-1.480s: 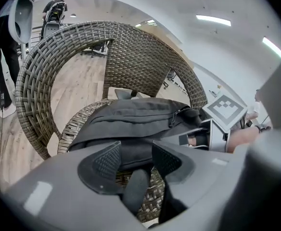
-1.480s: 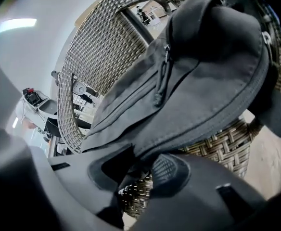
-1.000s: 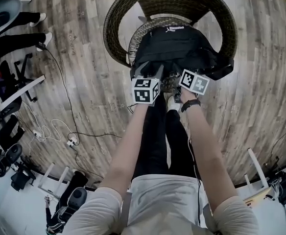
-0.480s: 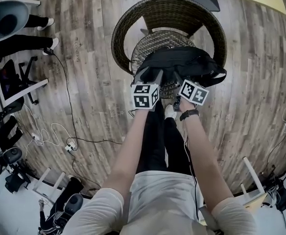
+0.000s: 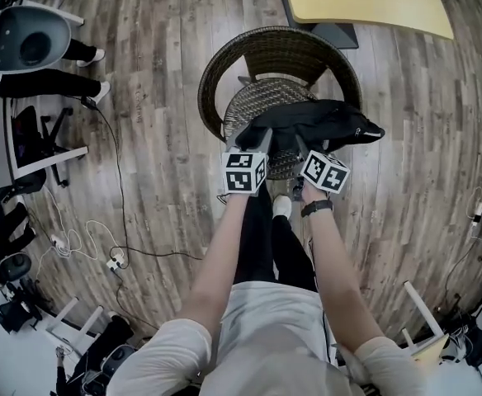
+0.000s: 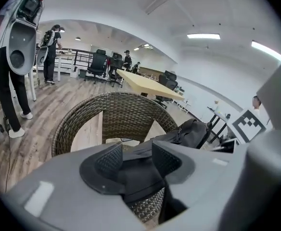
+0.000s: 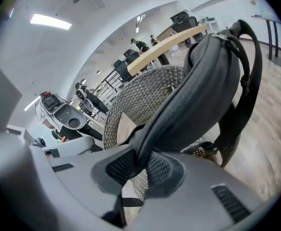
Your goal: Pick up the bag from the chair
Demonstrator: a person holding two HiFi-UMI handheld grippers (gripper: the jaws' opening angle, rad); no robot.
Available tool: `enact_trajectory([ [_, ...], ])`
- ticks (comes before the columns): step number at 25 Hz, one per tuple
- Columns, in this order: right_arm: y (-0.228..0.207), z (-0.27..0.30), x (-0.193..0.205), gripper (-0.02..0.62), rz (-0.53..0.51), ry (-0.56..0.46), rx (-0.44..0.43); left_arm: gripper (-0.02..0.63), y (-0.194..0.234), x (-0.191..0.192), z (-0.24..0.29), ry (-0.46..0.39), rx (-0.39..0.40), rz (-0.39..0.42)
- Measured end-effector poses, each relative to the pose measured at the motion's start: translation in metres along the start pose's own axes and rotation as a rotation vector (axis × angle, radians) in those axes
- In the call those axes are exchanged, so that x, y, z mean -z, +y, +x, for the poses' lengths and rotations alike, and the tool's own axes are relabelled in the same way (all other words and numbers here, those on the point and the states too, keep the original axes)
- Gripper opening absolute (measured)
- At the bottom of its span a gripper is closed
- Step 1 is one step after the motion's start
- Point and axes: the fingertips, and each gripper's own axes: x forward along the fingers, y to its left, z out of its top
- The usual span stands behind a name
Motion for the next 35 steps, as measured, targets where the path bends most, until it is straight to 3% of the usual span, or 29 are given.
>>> enact_trajectory([
  [14,0.083,-0.088,-0.091,0.052,-0.246,-0.181,-0.027,0.187,-0.043,-0.110,-0.100,-0.210,-0.017,0.061],
  [20,0.115,-0.140,-0.120,0.052,-0.309,-0.283,-0.038,0.187,-0.068,-0.146,-0.141,-0.278,-0.033,0.132],
  [30,0.160,-0.223,-0.171,0.052,-0.323,-0.459,-0.097,0.187,-0.109,-0.200,-0.210,-0.401,-0.010,0.183],
  [35,0.195,-0.264,-0.192,0.052,-0.421,-0.540,-0.123,0.187,-0.132,-0.231,-0.244,-0.469,-0.011,0.237],
])
